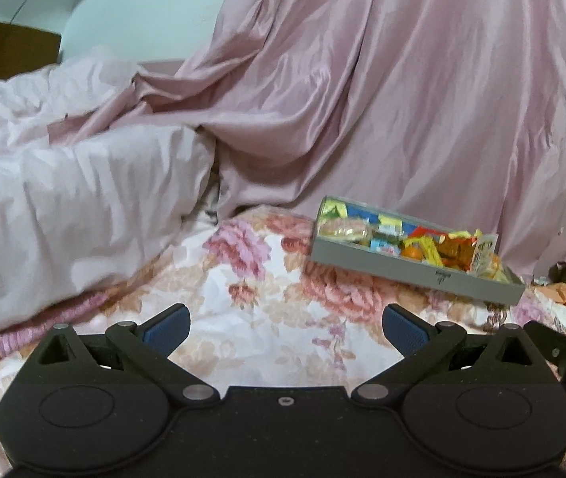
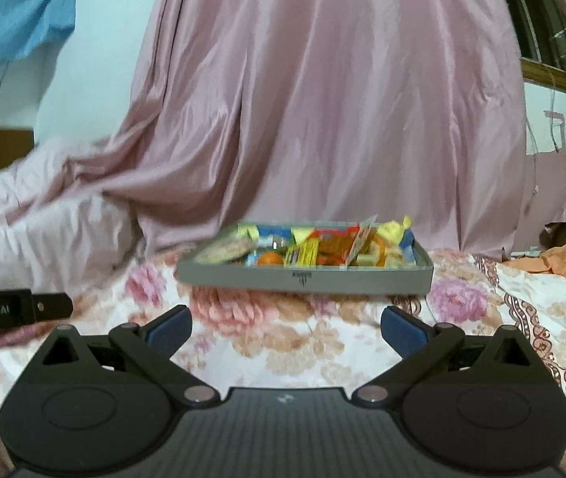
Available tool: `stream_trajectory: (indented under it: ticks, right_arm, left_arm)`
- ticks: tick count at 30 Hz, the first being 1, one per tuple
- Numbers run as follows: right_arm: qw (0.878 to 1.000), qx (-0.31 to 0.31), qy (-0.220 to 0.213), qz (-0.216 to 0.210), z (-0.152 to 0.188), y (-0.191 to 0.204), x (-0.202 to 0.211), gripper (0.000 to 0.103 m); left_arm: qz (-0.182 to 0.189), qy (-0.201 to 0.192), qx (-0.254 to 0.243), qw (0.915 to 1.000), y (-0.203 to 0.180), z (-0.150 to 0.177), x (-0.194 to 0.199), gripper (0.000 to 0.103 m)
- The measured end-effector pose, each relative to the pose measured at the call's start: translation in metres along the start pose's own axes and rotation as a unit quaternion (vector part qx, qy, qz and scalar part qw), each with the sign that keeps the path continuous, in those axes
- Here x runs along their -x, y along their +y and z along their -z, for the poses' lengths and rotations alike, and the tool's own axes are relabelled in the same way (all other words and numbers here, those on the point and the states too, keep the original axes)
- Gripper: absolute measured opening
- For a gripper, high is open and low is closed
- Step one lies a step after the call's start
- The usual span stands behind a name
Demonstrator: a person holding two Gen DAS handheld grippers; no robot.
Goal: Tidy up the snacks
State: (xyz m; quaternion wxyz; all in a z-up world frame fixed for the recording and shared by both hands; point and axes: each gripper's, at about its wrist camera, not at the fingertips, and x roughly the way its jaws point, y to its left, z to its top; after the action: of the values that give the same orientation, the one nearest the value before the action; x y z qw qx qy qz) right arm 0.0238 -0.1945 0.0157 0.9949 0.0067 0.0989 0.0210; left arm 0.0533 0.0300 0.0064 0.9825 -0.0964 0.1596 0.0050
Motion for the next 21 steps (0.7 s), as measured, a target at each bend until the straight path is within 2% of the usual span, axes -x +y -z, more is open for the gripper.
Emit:
stream_trajectory:
  ticks: [11, 21]
  right_arm:
    - [0.998, 0.019, 0.062, -0.013, 0.009, 0.012, -0.022, 0.103]
    - [0.998, 0.010, 0.062, -0.007, 0.010, 0.009, -0.026, 0.103]
  left_arm:
    - [-0.009, 0.039, -0.010, 0.9991, 0.002, 0.012, -0.016, 0.102]
    - [-0.018, 0.043, -0.023, 0.9987, 0.002, 0.016, -0.018, 0.102]
